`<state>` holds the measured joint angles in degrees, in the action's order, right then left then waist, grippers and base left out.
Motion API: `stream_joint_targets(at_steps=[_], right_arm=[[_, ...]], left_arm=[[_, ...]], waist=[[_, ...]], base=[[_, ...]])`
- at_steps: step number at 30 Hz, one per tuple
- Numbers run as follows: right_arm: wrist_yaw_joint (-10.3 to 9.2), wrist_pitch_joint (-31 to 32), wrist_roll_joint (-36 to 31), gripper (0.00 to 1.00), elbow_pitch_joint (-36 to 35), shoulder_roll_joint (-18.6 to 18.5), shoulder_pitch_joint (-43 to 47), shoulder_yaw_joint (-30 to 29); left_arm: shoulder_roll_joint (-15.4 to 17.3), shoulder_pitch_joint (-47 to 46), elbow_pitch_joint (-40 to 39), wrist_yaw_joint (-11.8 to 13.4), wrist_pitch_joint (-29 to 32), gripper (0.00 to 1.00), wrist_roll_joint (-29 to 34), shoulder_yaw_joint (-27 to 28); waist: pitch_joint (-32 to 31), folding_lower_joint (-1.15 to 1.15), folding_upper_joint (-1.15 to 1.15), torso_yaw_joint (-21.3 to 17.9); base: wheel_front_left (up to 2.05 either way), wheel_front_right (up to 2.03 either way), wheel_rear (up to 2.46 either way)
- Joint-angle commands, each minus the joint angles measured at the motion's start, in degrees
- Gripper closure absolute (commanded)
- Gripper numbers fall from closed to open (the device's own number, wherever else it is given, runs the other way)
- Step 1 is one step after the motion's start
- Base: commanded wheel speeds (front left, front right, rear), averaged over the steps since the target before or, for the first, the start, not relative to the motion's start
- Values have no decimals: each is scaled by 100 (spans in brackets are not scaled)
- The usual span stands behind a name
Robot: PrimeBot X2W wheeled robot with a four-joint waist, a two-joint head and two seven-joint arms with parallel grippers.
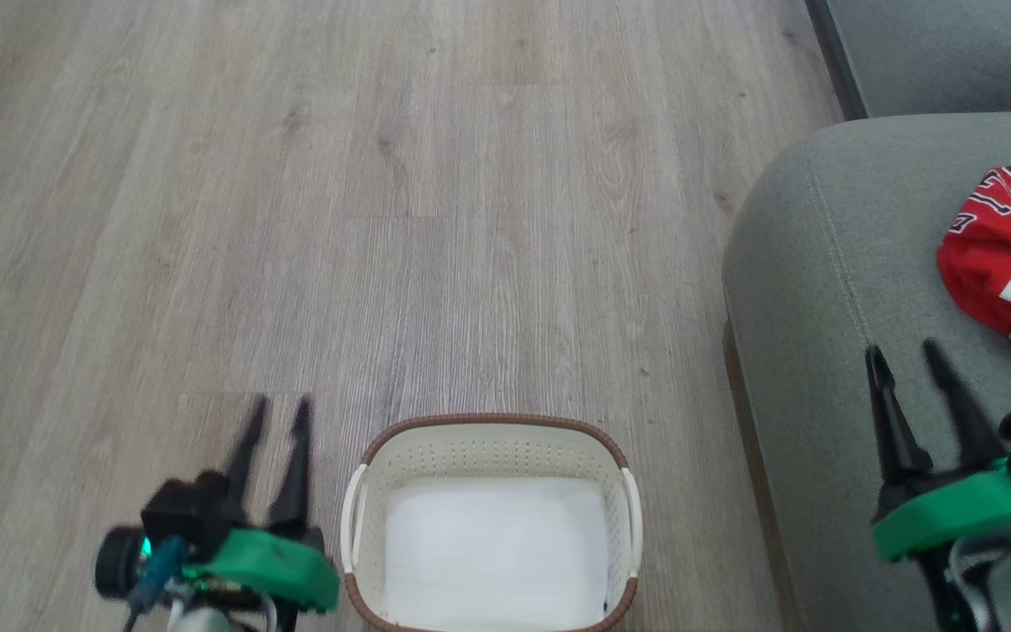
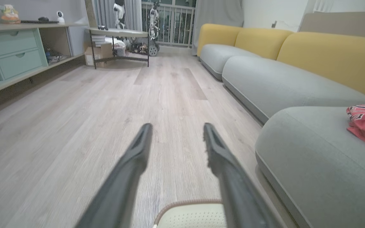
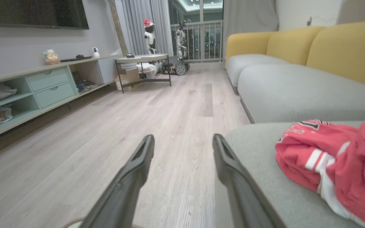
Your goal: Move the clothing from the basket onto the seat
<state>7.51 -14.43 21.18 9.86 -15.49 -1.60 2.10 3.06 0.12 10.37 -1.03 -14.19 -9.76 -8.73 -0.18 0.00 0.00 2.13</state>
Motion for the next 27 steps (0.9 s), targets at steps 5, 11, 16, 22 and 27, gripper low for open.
stream_joint_targets(at_steps=[5,11,16,22,27], right_arm=[[0,51,150,100,199,100,47,22],[0,152,494,100,210,157,22,-21],[0,236,777,100,219,204,2,-58],[0,336,1118,100,230,261,-23,-102],[0,420,1402,100,239,309,-44,-138]], left_arm=[[-2,89,193,-13,38,100,-175,16],[8,53,206,-43,132,100,-587,80],[15,20,221,-69,208,100,-924,133],[21,-17,232,-101,300,100,-1328,198],[25,-46,238,-126,377,100,-1663,252]], waist=[[1,0,0,-6],[2,0,0,-16],[4,0,0,-24],[5,0,0,-34],[7,0,0,-43]], base=[[0,0,0],[0,0,0],[0,0,0],[0,0,0],[0,0,0]])
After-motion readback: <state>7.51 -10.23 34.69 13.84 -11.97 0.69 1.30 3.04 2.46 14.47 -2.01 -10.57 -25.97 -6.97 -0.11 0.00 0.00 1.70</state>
